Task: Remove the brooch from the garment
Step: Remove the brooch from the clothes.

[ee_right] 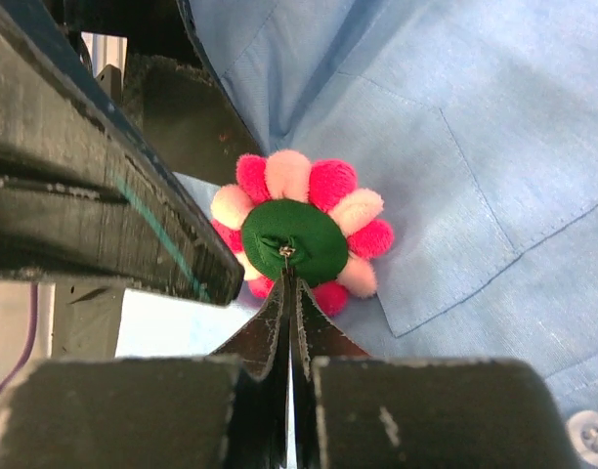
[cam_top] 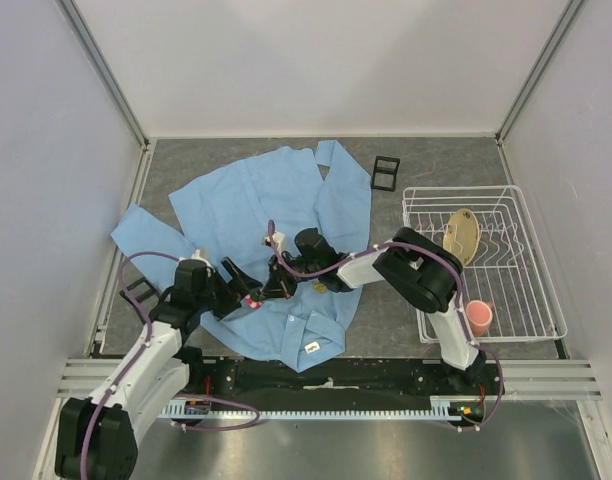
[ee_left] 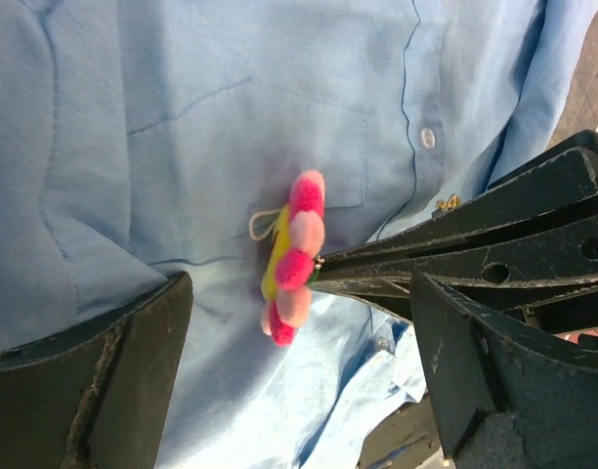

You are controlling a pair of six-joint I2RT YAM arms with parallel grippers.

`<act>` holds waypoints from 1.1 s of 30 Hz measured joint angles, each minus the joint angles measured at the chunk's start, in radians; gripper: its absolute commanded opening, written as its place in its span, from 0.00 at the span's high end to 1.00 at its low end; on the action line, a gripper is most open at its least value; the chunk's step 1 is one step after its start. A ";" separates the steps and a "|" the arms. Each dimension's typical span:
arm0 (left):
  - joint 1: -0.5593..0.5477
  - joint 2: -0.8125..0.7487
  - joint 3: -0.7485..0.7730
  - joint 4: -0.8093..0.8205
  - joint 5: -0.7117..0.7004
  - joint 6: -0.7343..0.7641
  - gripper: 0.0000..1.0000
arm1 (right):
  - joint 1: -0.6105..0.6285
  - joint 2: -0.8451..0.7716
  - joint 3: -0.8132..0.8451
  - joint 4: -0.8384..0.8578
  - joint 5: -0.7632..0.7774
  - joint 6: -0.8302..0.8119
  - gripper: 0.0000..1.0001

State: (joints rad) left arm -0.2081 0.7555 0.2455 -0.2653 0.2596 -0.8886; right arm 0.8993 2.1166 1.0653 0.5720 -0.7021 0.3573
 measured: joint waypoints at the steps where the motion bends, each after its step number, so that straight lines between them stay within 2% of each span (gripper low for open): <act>1: 0.006 -0.003 -0.002 0.003 -0.003 0.000 0.04 | -0.003 0.002 -0.005 0.008 -0.005 0.008 1.00; 7: 0.053 0.014 -0.034 0.109 0.023 -0.003 0.13 | -0.012 0.006 -0.021 0.047 -0.020 0.041 1.00; 8: 0.056 0.028 -0.035 0.129 0.030 -0.003 0.24 | -0.013 0.006 -0.021 0.049 -0.021 0.043 0.99; 9: 0.057 0.047 -0.036 0.150 0.035 -0.002 0.29 | -0.013 0.006 -0.022 0.050 -0.020 0.045 0.97; 10: 0.060 0.074 -0.035 0.174 0.040 -0.001 0.34 | -0.013 0.006 -0.022 0.049 -0.019 0.047 0.91; 11: 0.062 0.100 -0.035 0.195 0.043 -0.002 0.40 | -0.013 0.006 -0.022 0.048 -0.018 0.048 0.89; 13: 0.065 0.147 -0.035 0.221 0.055 0.000 0.46 | -0.013 0.006 -0.022 0.044 -0.012 0.048 0.85; 14: 0.067 0.174 -0.033 0.233 0.061 0.003 0.60 | -0.013 0.006 -0.023 0.040 -0.006 0.048 0.85; 15: 0.068 0.203 -0.027 0.243 0.066 0.005 0.65 | -0.013 0.006 -0.024 0.038 -0.002 0.047 0.85; 19: 0.069 0.251 -0.012 0.263 0.085 0.021 0.70 | -0.013 0.005 -0.029 0.032 0.009 0.047 0.98; 20: 0.069 0.248 -0.012 0.265 0.087 0.023 0.78 | -0.013 0.005 -0.029 0.031 0.010 0.048 1.00; 22: 0.069 0.237 -0.013 0.269 0.091 0.026 0.81 | -0.013 0.005 -0.029 0.030 0.013 0.048 1.00; 23: 0.069 0.232 -0.014 0.269 0.090 0.030 0.86 | -0.013 0.005 -0.029 0.030 0.014 0.051 1.00; 33: 0.073 0.151 -0.073 0.290 0.091 0.034 0.94 | -0.013 0.005 -0.023 0.031 0.019 0.084 1.00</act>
State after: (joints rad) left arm -0.1349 0.9066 0.1726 0.0250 0.3504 -0.8547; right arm 0.8864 2.1216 1.0420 0.6025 -0.6830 0.4416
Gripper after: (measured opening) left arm 0.164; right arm 0.007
